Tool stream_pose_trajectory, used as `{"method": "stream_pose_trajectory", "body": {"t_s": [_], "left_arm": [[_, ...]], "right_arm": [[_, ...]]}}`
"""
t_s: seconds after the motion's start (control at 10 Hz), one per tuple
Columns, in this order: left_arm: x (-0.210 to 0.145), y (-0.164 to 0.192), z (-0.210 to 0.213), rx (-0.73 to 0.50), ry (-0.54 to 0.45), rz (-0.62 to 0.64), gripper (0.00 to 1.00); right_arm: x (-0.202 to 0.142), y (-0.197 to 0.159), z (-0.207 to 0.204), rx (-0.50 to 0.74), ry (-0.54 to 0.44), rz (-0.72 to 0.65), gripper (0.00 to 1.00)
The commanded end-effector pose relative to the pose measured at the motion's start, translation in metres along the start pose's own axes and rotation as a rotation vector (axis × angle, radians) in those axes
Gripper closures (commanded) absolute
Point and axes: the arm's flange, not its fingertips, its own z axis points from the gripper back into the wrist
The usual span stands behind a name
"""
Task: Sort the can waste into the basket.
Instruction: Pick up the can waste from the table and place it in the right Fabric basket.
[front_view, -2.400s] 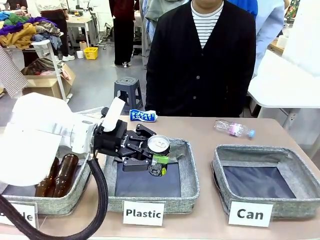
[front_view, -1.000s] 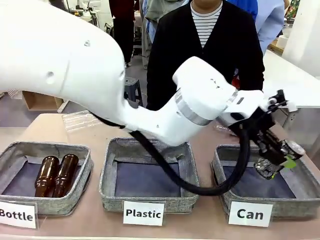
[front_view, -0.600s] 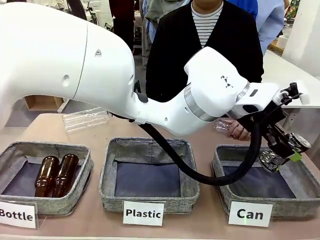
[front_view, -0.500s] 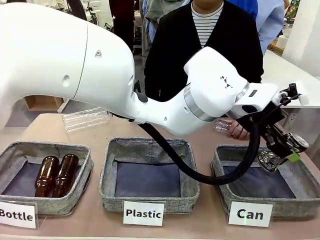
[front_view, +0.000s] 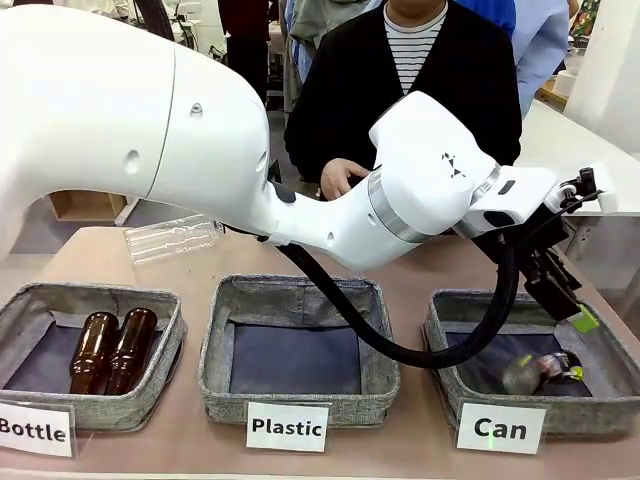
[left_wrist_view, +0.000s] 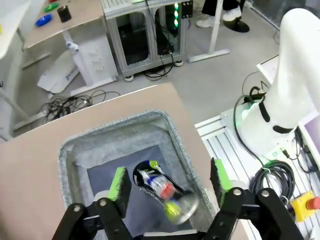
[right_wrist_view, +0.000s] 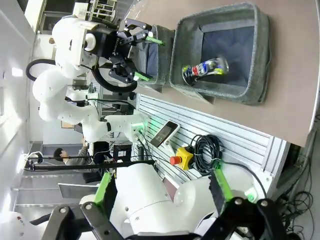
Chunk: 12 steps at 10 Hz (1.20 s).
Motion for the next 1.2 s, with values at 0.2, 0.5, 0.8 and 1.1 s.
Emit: {"method": "stream_pose_trajectory", "body": {"t_s": [0.2,0.5,0.8,1.1], "left_arm": [[0.006,0.000,0.003,0.011,0.012,-0.019,0.00],[0.010,-0.014,0.017,0.018,0.065,-0.050,0.00],[0.003,-0.043,0.063,0.067,0.075,-0.086,0.00],[-0.002,-0.047,0.070,0.048,0.038,-0.121,0.00]], "right_arm": [[0.001,0.002,-0.002,-0.002,-0.013,-0.010,0.00],[0.000,0.000,0.000,0.000,0.000,0.000,0.00],[0.025,0.010,-0.037,0.042,0.017,0.038,0.00],[0.036,0.017,-0.069,0.046,0.082,0.066,0.00]]}}
